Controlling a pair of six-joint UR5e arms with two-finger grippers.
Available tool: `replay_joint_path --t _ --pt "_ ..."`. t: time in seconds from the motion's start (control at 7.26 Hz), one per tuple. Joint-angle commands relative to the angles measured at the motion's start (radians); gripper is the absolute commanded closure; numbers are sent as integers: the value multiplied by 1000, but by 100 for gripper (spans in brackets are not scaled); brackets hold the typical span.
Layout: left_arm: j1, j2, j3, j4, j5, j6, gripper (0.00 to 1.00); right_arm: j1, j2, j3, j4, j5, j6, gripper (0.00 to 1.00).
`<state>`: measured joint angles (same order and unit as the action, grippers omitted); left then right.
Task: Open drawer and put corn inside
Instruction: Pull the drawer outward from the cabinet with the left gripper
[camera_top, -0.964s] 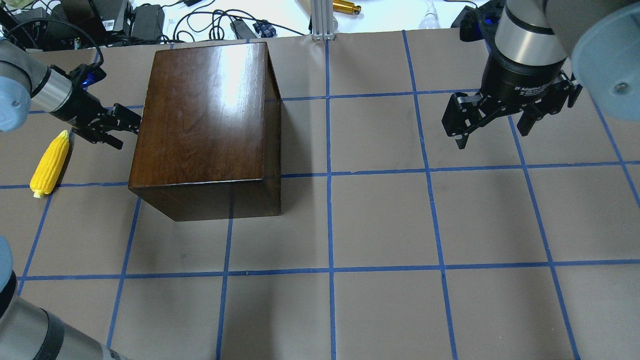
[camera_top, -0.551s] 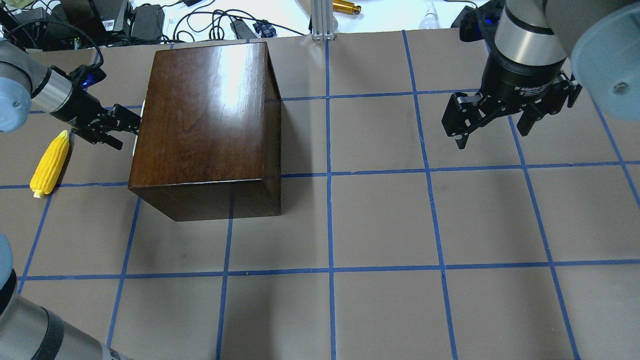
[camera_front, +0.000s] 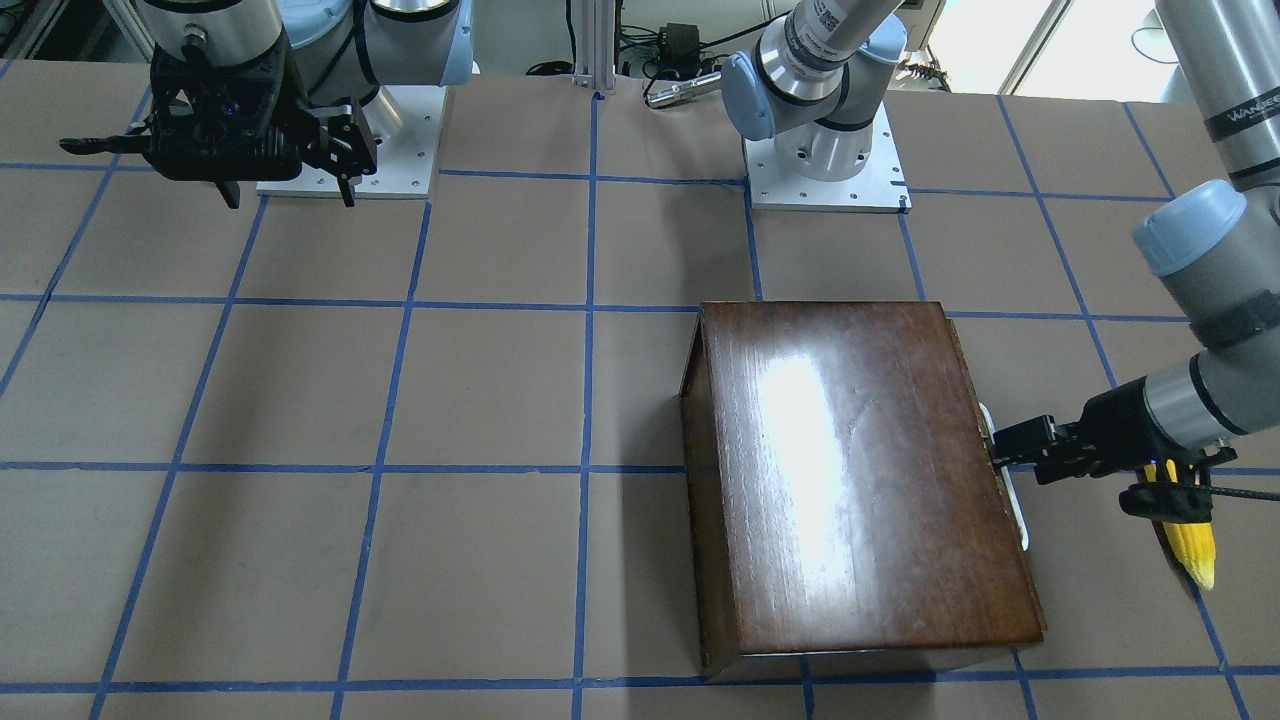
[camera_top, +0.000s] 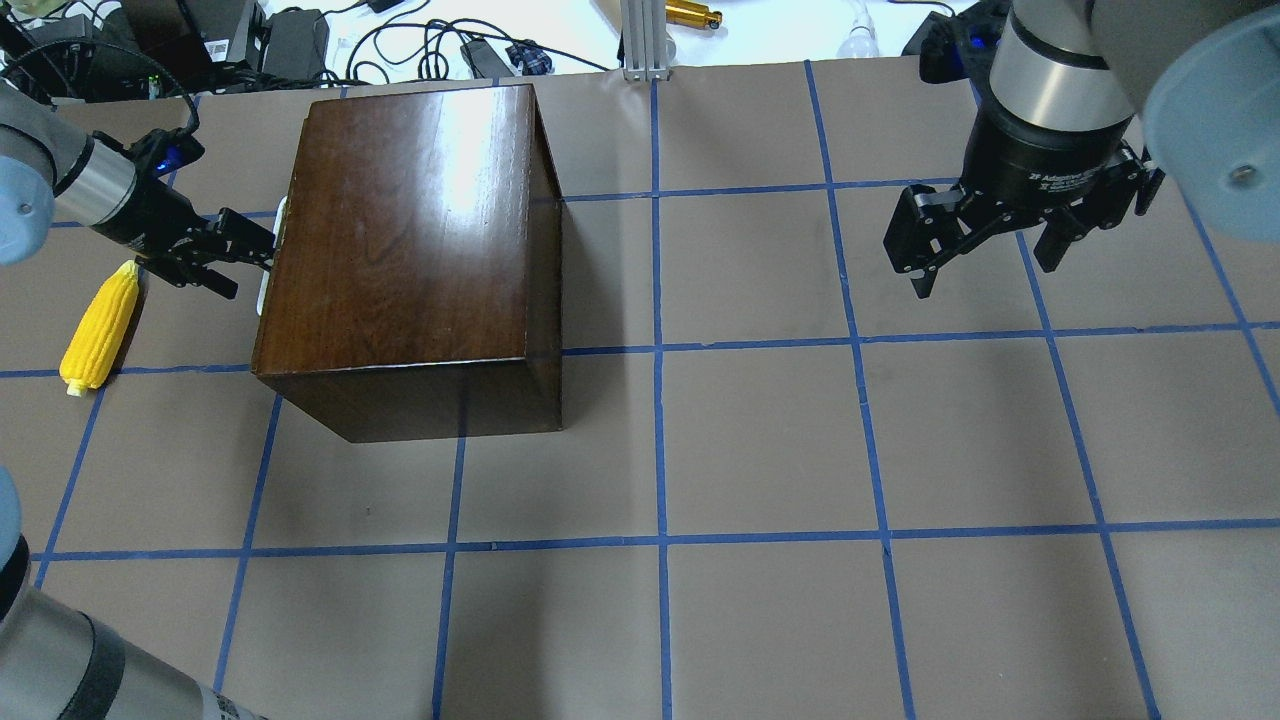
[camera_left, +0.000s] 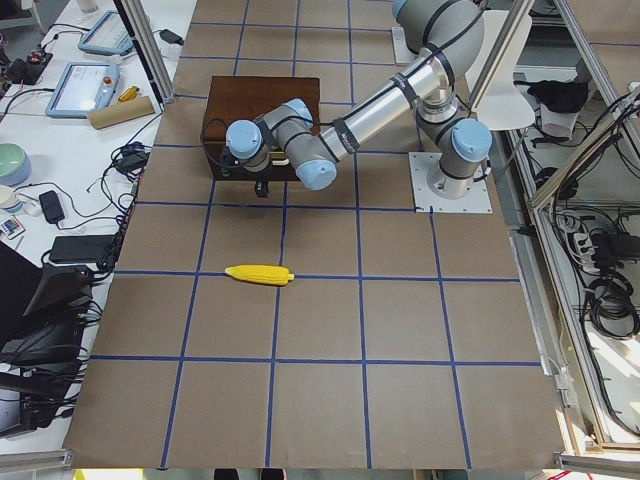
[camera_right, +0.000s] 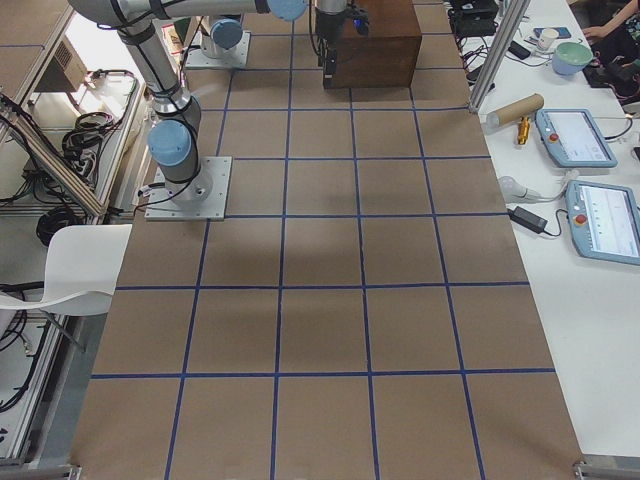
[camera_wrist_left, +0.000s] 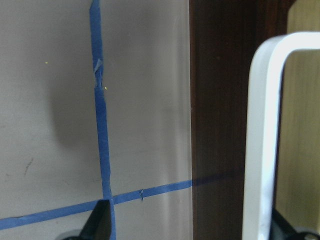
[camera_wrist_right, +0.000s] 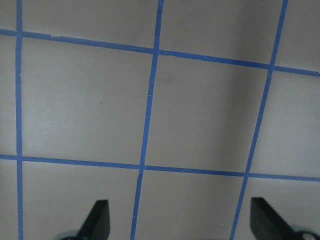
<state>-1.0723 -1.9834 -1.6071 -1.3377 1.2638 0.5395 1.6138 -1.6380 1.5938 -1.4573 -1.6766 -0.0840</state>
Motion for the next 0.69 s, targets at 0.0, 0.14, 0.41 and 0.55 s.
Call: replay_joint_path --t 0.0,0.14,0.41,0.55 --pt "15 0 -1 0 0 2 0 0 1 0 0 0 0 0" --pt "15 0 3 0 2 4 0 0 1 0 0 0 0 0" --pt "25 -2 6 0 5 4 0 0 1 0 0 0 0 0" --pt "55 -2 4 0 5 4 0 0 1 0 0 0 0 0"
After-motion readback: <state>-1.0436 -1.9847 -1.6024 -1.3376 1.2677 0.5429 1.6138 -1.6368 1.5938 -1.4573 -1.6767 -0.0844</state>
